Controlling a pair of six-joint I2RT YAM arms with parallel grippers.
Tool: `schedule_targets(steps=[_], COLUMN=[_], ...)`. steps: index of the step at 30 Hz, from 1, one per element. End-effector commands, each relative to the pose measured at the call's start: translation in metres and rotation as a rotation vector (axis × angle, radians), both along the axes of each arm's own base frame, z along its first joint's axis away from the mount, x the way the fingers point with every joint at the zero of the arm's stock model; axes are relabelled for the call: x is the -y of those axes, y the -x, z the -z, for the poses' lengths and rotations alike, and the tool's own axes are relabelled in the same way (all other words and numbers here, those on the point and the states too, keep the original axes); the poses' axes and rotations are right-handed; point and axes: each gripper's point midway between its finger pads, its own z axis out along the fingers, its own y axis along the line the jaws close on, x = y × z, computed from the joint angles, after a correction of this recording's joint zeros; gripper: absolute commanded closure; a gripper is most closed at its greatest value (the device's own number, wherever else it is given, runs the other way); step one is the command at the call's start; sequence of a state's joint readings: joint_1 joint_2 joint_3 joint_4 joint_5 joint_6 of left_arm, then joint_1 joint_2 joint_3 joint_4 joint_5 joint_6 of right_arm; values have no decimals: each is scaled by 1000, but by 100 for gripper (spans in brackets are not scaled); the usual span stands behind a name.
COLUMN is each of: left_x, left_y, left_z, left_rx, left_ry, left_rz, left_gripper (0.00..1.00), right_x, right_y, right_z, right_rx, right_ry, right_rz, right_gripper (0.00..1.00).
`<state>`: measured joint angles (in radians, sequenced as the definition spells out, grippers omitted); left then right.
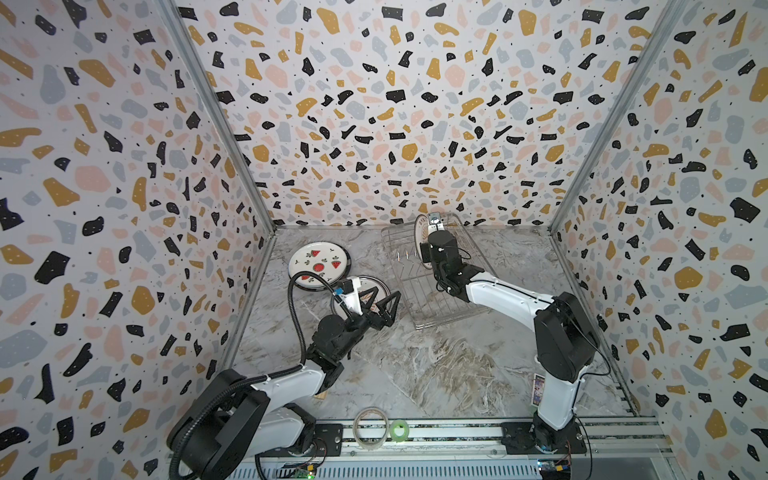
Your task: Unload the plates from the dish rack
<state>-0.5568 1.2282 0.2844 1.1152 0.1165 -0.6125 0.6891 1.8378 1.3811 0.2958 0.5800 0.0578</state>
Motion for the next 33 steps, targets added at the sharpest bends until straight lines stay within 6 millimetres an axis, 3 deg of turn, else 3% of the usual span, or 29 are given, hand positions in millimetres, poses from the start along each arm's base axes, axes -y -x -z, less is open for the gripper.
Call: schedule_targets(steps=[1, 15, 24, 33], left_x=[-2, -5, 4, 27], left_y=[-4, 7, 27, 50], left_z=[-19, -32, -46, -51], left_rx=[51, 104, 198, 252], left_ry=[10, 57, 76, 60], left_rz=[-26, -8, 97, 283], left_gripper=[1, 0, 0, 1], right_x=[4, 41, 67, 72], right_y=[18, 81, 115, 149], right_z=[-63, -87, -88, -86], right_rx=[133, 178, 183, 194], right_ry=[-115, -315, -462, -546], right_rz=[-38, -283, -512, -733], right_gripper=[99, 100, 100, 100])
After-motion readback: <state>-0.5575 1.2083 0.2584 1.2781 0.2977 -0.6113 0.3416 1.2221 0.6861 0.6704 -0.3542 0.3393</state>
